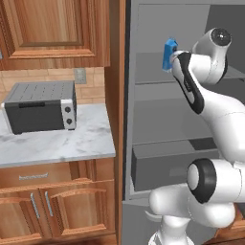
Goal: Take a sugar cube from the saucer and place it inside the coffee. Then, grab milk from the fridge and place it next to the coffee on the counter to sweeten the coffee.
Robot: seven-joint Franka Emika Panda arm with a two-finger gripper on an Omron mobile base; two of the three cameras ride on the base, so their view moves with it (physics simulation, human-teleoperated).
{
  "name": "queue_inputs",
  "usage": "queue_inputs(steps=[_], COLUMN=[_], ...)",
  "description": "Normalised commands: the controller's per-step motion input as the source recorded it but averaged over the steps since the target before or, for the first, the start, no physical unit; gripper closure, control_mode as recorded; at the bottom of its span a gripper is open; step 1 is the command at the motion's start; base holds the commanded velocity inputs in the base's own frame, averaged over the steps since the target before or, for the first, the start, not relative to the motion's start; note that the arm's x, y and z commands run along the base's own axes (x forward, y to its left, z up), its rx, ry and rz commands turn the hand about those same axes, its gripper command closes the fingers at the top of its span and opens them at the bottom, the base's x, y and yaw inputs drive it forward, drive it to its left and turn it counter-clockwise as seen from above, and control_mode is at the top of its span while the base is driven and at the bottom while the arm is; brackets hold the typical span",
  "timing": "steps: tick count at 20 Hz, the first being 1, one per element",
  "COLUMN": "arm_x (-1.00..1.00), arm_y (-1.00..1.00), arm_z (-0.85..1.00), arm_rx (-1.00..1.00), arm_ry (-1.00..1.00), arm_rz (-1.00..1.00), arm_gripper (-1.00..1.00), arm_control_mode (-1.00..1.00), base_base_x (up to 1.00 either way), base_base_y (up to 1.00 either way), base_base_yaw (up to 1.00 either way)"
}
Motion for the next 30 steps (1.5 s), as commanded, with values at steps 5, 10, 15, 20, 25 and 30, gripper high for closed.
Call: queue_inputs(steps=[5,10,15,20,25,30], arm_x=[0.41,0.58,0.68,0.46,0.24,0.11], arm_y=[0.0,0.0,0.0,0.0,0.0,-0.01], arm_z=[0.0,-0.01,-0.01,-0.01,-0.02,-0.05], arm_rx=[0.0,0.0,0.0,0.0,0.0,0.0], arm_ry=[0.0,0.0,0.0,0.0,0.0,0.0], arm_rz=[0.03,0.05,0.04,0.01,0.0,0.0], arm_gripper=[-1.0,-1.0,-1.0,-1.0,-1.0,-1.0], arm_control_mode=[-1.0,-1.0,-1.0,-1.0,-1.0,-1.0], base_base_x=[0.0,0.0,0.0,0.0,0.0,0.0], base_base_y=[0.0,0.0,0.0,0.0,0.0,0.0], base_base_yaw=[0.0,0.0,0.0,0.0,0.0,0.0])
